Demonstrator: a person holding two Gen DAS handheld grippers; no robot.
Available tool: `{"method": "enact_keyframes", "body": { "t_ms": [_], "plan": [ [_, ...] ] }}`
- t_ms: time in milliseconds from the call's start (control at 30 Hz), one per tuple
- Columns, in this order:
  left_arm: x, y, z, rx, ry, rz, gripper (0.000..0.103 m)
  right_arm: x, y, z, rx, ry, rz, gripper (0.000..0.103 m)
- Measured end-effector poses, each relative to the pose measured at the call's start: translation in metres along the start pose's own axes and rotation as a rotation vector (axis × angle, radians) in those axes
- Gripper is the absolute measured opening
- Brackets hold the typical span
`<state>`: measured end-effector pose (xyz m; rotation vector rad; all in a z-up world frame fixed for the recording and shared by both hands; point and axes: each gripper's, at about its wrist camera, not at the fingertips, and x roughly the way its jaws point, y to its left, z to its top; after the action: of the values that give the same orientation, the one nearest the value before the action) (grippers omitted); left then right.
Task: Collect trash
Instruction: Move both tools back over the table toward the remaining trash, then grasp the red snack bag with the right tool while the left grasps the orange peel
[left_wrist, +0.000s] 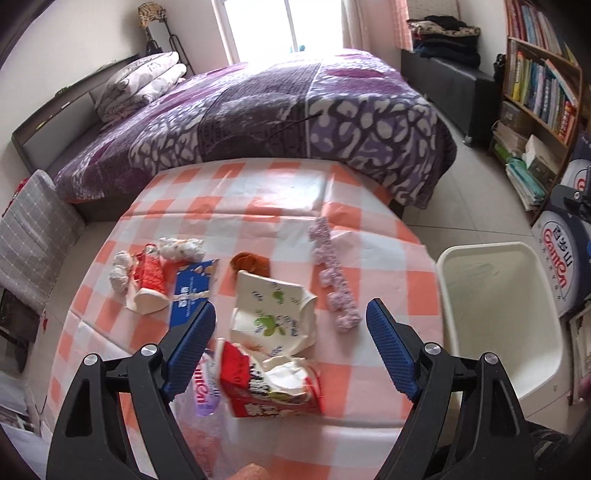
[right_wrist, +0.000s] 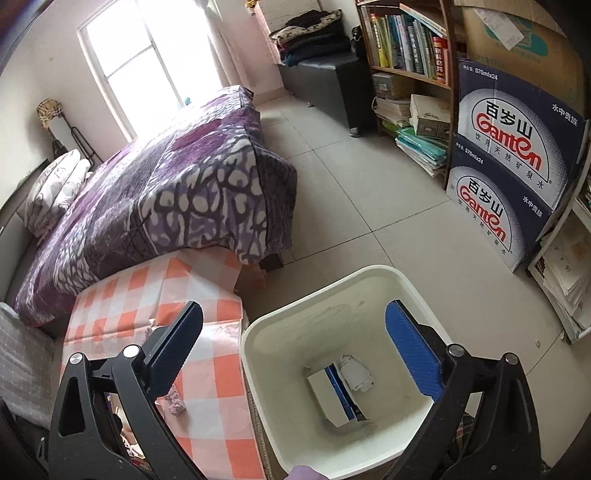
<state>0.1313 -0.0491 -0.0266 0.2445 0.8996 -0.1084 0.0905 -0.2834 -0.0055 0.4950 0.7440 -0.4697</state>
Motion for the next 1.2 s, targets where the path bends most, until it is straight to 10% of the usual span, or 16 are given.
{"method": "enact_keyframes", "body": {
  "t_ms": [500,733,900,1200],
  "plan": [
    [0.036,0.141,-0.032,-0.205,0.245,0.085,0.081,0.021,0.100,-0.054,-0.370,0.125,0.137,0.096],
    [0.076,0.197,-0.058,-0.392,0.508,-0.052,0.081,0.025,0.158,-0.108,-0.774,0.216,0.274,0.096],
    [0.098,0.215,-0.077,-0.459,0.605,-0.076,0.081,0.022,0.184,-0.155,-1.057,0.228,0.320,0.096],
    [0.109,0.209,-0.096,-0.436,0.658,-0.097,0.074,0.023,0.208,-0.189,-1.201,0.253,0.383,0.087]
  ]
}}
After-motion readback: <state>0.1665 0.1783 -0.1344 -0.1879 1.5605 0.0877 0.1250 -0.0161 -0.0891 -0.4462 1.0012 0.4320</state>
